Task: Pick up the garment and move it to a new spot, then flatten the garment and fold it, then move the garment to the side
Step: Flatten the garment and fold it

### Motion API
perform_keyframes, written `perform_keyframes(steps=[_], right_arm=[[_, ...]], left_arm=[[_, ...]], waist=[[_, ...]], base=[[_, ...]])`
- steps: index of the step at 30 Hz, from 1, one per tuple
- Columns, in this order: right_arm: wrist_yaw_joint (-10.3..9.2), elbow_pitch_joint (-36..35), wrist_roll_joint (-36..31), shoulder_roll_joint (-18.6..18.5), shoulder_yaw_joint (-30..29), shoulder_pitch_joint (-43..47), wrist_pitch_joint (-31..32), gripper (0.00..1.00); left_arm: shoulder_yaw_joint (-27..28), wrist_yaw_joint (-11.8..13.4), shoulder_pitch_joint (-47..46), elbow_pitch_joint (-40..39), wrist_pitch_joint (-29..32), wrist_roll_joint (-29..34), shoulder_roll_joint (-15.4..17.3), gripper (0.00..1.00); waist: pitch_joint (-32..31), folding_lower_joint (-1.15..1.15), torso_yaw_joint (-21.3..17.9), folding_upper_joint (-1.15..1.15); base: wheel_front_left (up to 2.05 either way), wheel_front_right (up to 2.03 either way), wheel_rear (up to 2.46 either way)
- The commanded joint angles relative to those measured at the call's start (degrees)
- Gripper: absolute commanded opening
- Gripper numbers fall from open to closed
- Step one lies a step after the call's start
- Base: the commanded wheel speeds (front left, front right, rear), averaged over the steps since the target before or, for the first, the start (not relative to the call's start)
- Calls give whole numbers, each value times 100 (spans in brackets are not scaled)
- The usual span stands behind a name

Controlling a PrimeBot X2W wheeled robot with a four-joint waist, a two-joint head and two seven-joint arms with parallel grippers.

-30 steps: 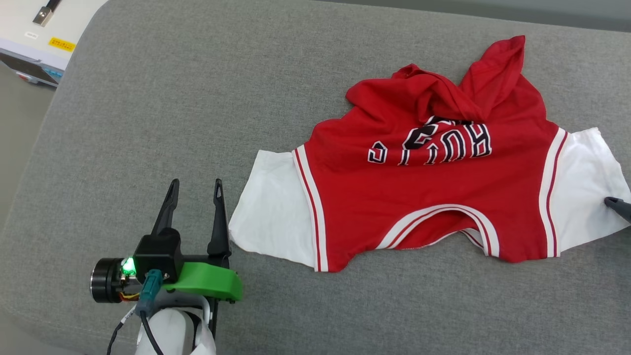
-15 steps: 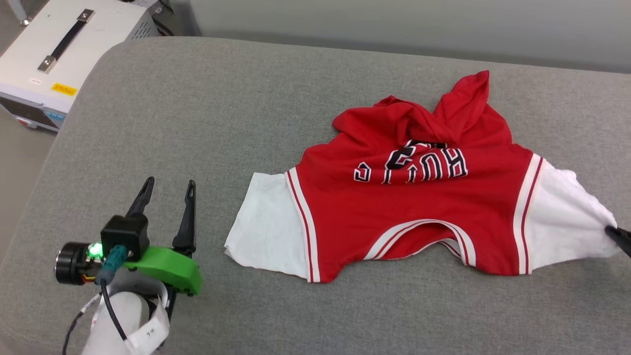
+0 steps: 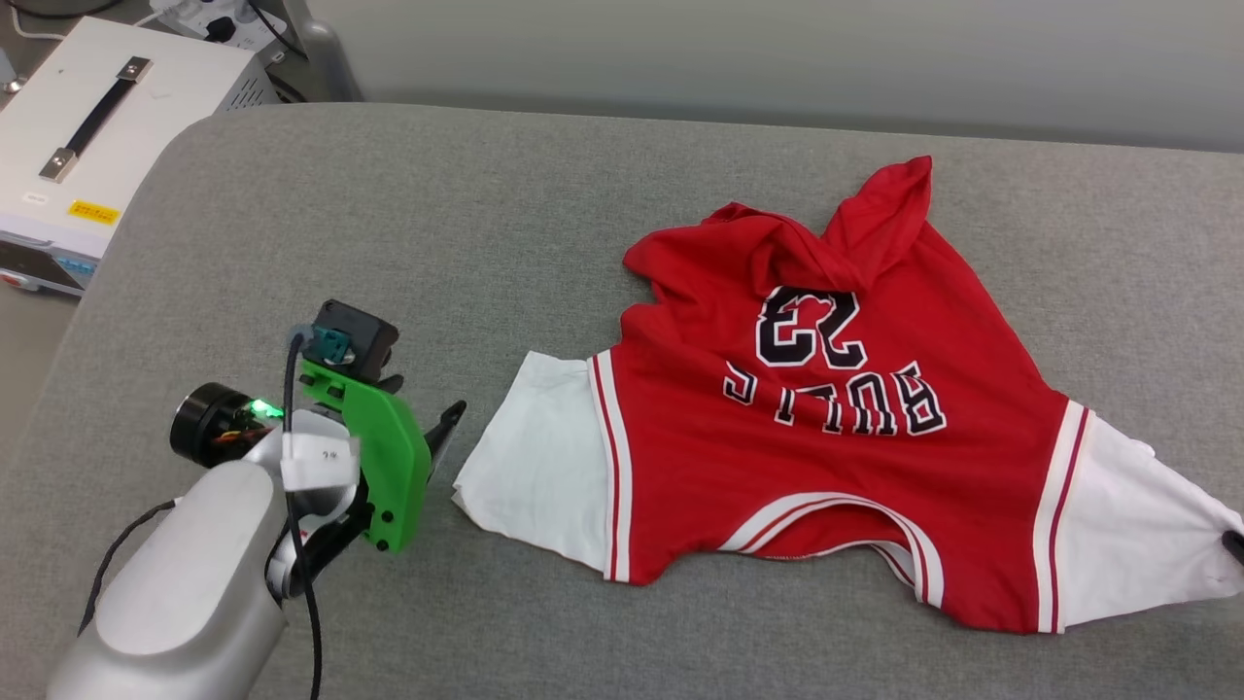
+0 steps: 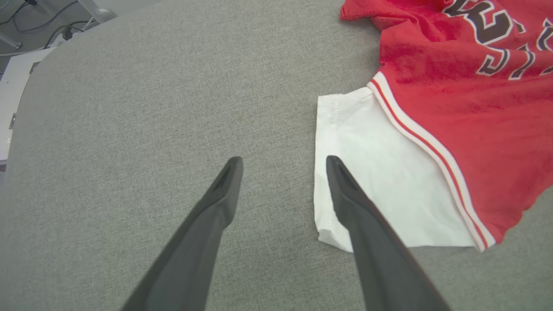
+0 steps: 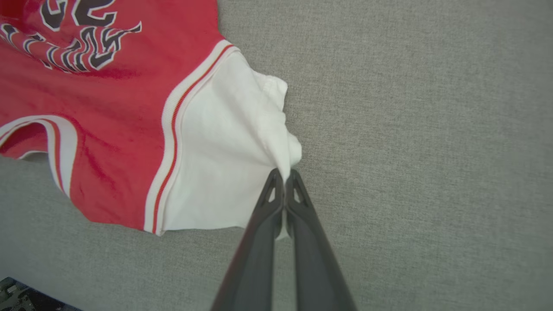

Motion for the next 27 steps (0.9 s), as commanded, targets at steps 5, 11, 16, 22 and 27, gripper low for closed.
perform_keyframes(steps=[5,11,16,22,27], right_arm=[[-46,-419,-399,415,-319,43,388,0],[-46,-698,-660,700,-435,-98,705,0],[-46,-783,-779,828,-407,-227,808,0],[-46,-790,-846,905,-381,-339,849,0],[-46,-809,-880,928,-331,-410,753,0]], left_arm=[[-957,-13,-673,38,988,-950,334,100],[-1906,-14,-1126,360,1468,-1394,472,100],[-2478,-14,-1270,790,1482,-1547,511,100],[-2975,-14,-1305,1261,1263,-1778,397,100],[-3355,-14,-1353,1414,1003,-1975,377,0]], waist=[[144,0,-70,0],[308,0,-179,0],[443,0,-280,0],[566,0,-341,0],[538,0,-332,0]], base=[[0,0,0],[0,0,0],[0,0,0],[0,0,0],[0,0,0]])
